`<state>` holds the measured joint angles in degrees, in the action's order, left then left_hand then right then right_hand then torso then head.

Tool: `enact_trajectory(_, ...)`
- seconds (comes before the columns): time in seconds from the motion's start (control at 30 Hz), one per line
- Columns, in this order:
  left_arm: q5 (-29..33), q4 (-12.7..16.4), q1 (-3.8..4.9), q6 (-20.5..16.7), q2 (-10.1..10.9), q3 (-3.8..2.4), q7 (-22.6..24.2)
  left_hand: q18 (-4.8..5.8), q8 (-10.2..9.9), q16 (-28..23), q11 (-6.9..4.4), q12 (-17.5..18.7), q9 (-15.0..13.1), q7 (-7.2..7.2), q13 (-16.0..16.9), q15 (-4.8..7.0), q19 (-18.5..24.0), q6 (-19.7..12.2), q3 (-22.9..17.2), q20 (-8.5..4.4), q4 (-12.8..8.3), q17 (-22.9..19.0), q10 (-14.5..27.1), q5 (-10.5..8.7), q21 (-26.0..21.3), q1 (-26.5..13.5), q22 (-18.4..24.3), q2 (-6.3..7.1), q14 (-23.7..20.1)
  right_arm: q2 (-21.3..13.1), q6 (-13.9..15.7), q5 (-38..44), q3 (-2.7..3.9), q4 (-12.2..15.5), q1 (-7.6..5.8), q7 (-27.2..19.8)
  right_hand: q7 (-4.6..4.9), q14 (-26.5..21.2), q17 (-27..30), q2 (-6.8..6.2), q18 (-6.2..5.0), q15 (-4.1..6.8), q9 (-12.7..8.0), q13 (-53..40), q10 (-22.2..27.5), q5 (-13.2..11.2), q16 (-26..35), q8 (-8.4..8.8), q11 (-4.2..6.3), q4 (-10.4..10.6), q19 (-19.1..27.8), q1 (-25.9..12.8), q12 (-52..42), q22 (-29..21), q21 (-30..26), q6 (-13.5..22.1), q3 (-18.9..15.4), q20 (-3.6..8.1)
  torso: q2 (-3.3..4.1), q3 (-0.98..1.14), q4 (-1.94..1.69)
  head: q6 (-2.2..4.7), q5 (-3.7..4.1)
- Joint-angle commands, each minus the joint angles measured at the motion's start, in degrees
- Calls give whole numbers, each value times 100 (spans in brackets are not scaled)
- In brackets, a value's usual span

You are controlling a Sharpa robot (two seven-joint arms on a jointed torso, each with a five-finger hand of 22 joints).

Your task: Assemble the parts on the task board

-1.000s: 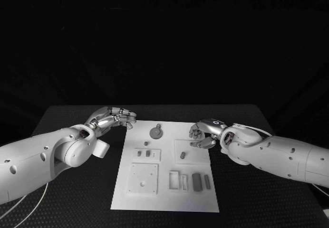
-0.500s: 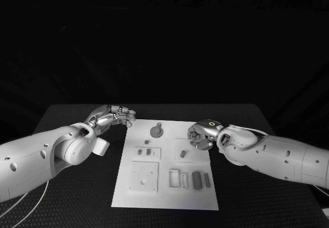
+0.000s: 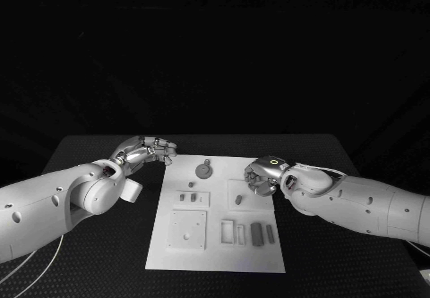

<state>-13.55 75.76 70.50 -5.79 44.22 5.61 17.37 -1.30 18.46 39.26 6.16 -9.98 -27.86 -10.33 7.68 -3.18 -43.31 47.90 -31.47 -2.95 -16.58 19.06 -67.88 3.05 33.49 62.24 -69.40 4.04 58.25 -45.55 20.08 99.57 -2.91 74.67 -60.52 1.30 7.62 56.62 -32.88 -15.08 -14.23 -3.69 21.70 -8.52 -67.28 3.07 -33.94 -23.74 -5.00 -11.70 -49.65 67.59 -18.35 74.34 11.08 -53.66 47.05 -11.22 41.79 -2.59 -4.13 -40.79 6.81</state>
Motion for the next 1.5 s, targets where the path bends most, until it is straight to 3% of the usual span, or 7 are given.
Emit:
enact_trajectory(0.03,53,6,2,51,-4,-4,76,-86,-18,-26,28,42,6,9,-10,4,-10,-39,36,41,13,10,12,-6,-20,-51,-10,10,32,4,-99,176,-15,-11,4,61,-4,40,-17,21,-77,-6,11,-16,-57,-30,-23,-42,11,11,-47,-15,29,13,29,-46,42,14,-5,0,-1,-19,-4)
enact_trajectory(0.27,82,8,2,59,-2,-4,60,-88,-28,-46,38,65,14,-3,-19,9,-18,-72,53,39,12,45,28,-7,-29,-58,-18,17,55,60,-63,203,-48,-55,26,67,-20,61,-60,31,-77,6,22,-50,-88,-30,-30,-56,24,19,-68,-10,31,32,37,-73,80,23,0,1,0,-26,9)
enact_trajectory(0.33,82,10,2,64,-2,-4,60,-89,-31,-51,40,69,17,-6,-20,12,-20,-83,55,37,11,56,29,-7,-30,-57,-20,17,63,93,-79,214,-62,-70,87,69,-33,85,-94,36,-77,16,33,-78,-117,-30,-39,-70,36,24,-93,-16,28,48,48,-101,96,32,-1,1,-7,-30,10)
enact_trajectory(0.73,83,6,2,60,9,-4,44,-90,-37,-68,41,79,23,-18,-23,21,-37,-112,69,30,13,95,24,-7,-31,-61,-33,17,88,160,-68,323,-67,-75,188,157,-81,132,-256,95,-77,7,111,-230,-181,-30,-72,-148,72,12,-174,-41,13,97,77,-239,123,64,-5,-1,-6,-67,1)
enact_trajectory(1.1,83,6,2,72,14,-4,21,-90,-42,-82,39,84,28,-25,-24,25,-44,-133,74,26,9,120,20,-7,-32,-54,-42,21,97,155,-177,627,-77,-24,202,311,-169,291,-509,250,-77,100,241,-497,-354,-20,-158,-247,176,-114,-360,56,-76,154,163,-447,298,130,-9,1,1,-93,25)
enact_trajectory(1.37,83,5,2,88,15,-4,10,-91,-42,-95,40,91,30,-27,-26,27,-45,-142,70,23,5,137,21,-4,-36,-36,-47,21,100,138,79,624,-80,38,213,312,-208,369,-676,183,-77,132,323,-708,-397,-15,-119,-237,205,-149,-444,120,-71,166,212,-541,520,161,-10,1,0,-95,33)
enact_trajectory(1.5,83,8,2,92,19,-4,0,-90,-42,-100,41,93,30,-28,-27,26,-46,-146,70,23,6,142,22,-4,-37,-34,-48,23,100,138,-12,538,-80,28,212,356,-196,346,-719,153,-77,119,346,-768,-358,-21,-66,-205,189,-88,-420,85,-31,159,199,-516,564,150,-5,-3,-6,-95,31)
